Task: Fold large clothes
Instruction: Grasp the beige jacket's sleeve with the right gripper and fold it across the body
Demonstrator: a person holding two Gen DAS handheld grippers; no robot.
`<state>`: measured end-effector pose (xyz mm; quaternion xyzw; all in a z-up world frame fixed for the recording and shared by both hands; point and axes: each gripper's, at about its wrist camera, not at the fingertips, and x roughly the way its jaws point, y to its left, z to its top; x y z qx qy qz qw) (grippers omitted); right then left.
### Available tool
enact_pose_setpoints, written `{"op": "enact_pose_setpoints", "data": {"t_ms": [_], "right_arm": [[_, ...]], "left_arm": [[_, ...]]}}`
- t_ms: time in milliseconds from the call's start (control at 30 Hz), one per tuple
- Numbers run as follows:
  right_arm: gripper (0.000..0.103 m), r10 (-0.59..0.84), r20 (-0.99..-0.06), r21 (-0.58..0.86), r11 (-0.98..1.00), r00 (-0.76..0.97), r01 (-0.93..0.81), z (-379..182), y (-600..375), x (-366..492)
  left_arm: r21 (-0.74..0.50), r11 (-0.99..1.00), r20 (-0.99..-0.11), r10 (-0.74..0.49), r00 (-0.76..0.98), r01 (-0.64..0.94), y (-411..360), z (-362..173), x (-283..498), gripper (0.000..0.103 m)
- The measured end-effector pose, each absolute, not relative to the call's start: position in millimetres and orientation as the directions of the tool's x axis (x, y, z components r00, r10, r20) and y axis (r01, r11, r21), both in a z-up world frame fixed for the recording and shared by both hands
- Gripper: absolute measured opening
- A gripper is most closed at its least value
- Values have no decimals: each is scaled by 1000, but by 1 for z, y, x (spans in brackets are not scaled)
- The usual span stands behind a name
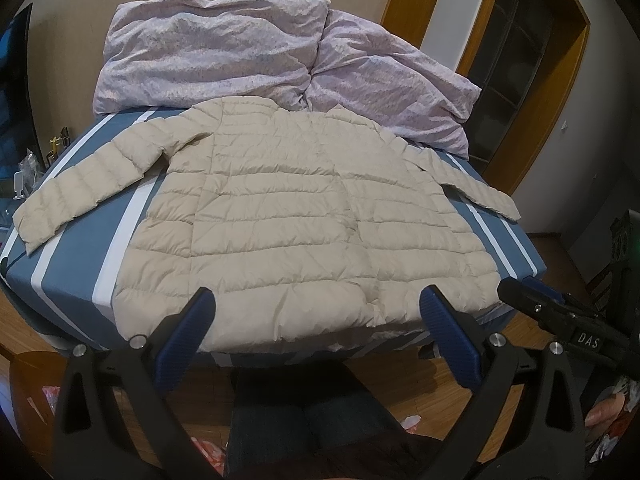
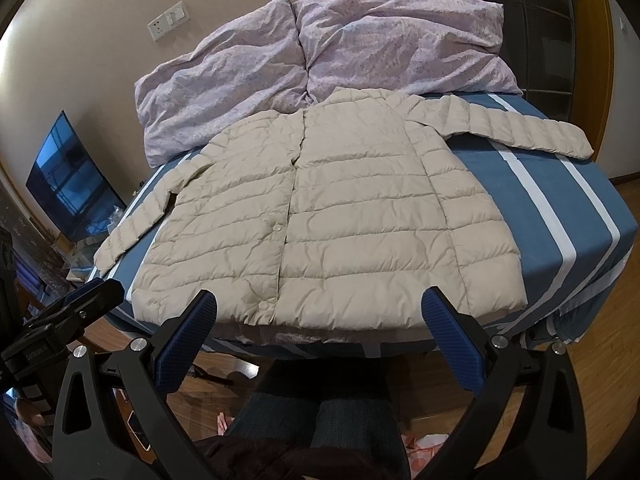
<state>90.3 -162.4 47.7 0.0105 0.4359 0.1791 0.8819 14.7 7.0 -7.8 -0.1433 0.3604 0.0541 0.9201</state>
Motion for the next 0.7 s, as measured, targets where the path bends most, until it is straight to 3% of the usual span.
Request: {"op": "enact_pose_setpoints", "data": {"t_ms": [467,700], "right_arm": [[102,188,-720,126,982,668,-141,37,-201,160],[102,96,-757,126,992,647,1,16,-237,228]], "left_arm": [[-127,935,-705,150,693,-332,52,-29,86,101],[-38,920,-710,250,658,-390,84,-43,144,101]]}}
